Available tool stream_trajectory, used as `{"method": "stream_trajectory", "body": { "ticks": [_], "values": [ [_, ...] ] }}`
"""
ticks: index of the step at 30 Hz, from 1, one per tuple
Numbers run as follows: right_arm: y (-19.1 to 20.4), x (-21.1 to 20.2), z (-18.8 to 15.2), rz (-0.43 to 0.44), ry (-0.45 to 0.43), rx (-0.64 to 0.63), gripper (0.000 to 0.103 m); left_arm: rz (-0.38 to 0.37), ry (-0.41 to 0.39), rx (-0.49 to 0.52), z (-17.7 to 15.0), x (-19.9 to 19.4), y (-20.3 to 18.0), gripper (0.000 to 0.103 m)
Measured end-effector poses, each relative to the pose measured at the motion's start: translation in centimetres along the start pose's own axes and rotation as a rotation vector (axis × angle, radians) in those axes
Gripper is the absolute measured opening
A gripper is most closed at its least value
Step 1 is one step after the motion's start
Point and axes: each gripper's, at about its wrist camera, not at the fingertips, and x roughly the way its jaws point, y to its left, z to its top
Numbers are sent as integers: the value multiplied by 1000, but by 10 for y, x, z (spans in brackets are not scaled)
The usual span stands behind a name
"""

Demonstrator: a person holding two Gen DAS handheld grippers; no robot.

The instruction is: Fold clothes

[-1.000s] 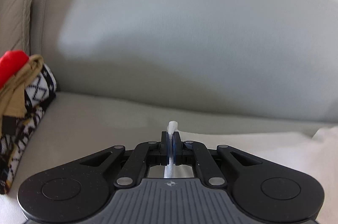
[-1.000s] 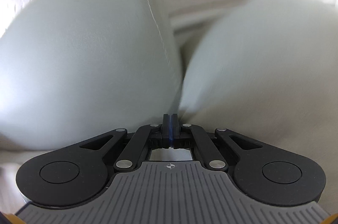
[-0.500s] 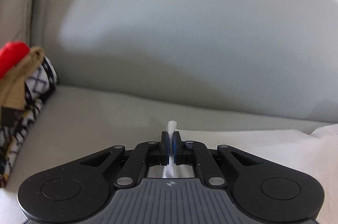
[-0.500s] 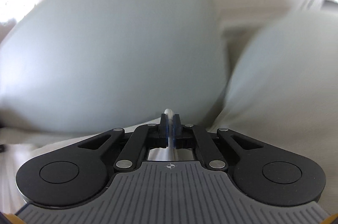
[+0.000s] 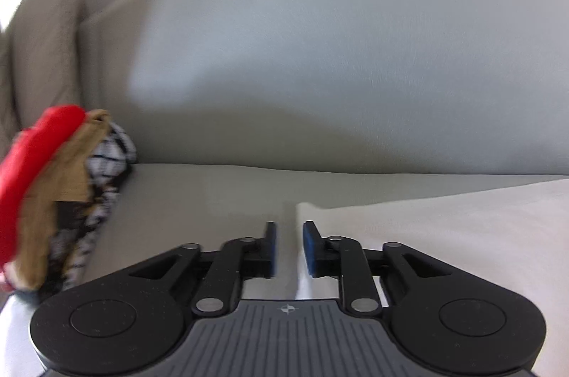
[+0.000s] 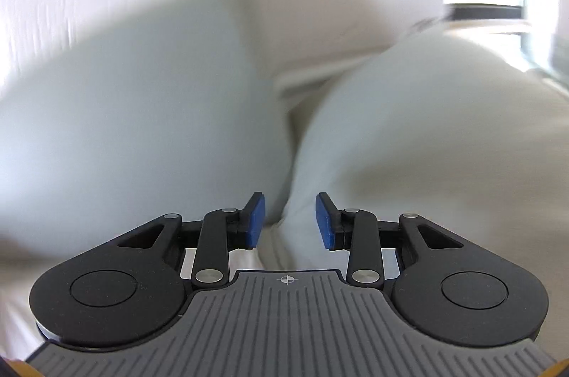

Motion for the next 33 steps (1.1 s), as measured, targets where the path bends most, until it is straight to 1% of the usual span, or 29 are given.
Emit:
{"method": "stream_trajectory", "body": {
  "ticks": [2, 4, 6, 8, 9, 10, 12, 13, 14, 17, 19, 20, 21, 22, 23, 24, 25, 26, 29, 30, 31, 32, 33],
  "values": [
    [-20, -66, 6, 26, -58, 38, 38, -30, 1, -11, -2, -43, 13, 24],
    [-49, -125, 13, 54, -97, 34, 39, -79, -7, -45, -4, -99, 25, 26],
    [-64, -182, 17, 72, -135, 18, 41, -130, -15, -81, -6, -156, 37, 32],
    [-87, -227, 30, 80, -170, 7, 44, -147, -16, -82, -10, -204, 45, 37],
    [-100, -240, 37, 87, -178, 2, 46, -151, -9, -78, -13, -228, 48, 39],
    [-111, -250, 39, 96, -166, -3, 48, -166, 1, -79, -17, -245, 51, 40],
    [-129, -270, 38, 114, -114, -14, 57, -215, 34, -97, -32, -265, 54, 42],
    [-138, -270, 36, 128, -60, -21, 59, -236, 58, -96, -41, -270, 53, 45],
    [-141, -261, 27, 145, 11, -24, 62, -247, 87, -83, -52, -269, 47, 46],
    [-137, -223, -21, 190, 240, -16, 61, -255, 180, -63, -91, -256, 22, 45],
    [-131, -197, -54, 210, 355, -14, 54, -232, 222, -71, -117, -240, 5, 43],
    [-127, -182, -71, 219, 404, -14, 45, -213, 246, -75, -128, -231, -3, 41],
    [-123, -169, -82, 227, 427, -20, 28, -206, 264, -77, -135, -223, -9, 40],
    [-119, -156, -89, 233, 433, -29, 19, -204, 280, -79, -140, -216, -14, 36],
    [-115, -143, -96, 240, 438, -38, 10, -201, 282, -76, -143, -212, -18, 36],
    [-111, -131, -103, 246, 444, -48, 10, -190, 276, -71, -144, -206, -19, 32],
    [-107, -119, -106, 254, 439, -46, 10, -167, 260, -71, -143, -200, -19, 18],
    [-104, -107, -106, 264, 427, -36, 10, -142, 241, -73, -139, -191, -19, 8],
    [-94, -75, -104, 338, 433, 32, 10, -112, 191, -93, -129, -169, -20, 3],
    [-90, -66, -103, 386, 445, 58, 11, -104, 174, -100, -126, -161, -20, 3],
    [-87, -55, -104, 445, 469, 84, 12, -89, 167, -92, -125, -153, -20, 3],
    [-85, -44, -106, 469, 496, 97, 14, -72, 162, -78, -125, -146, -21, 3],
    [-84, -35, -109, 471, 522, 101, 14, -56, 158, -64, -125, -138, -22, 3]
  ]
}}
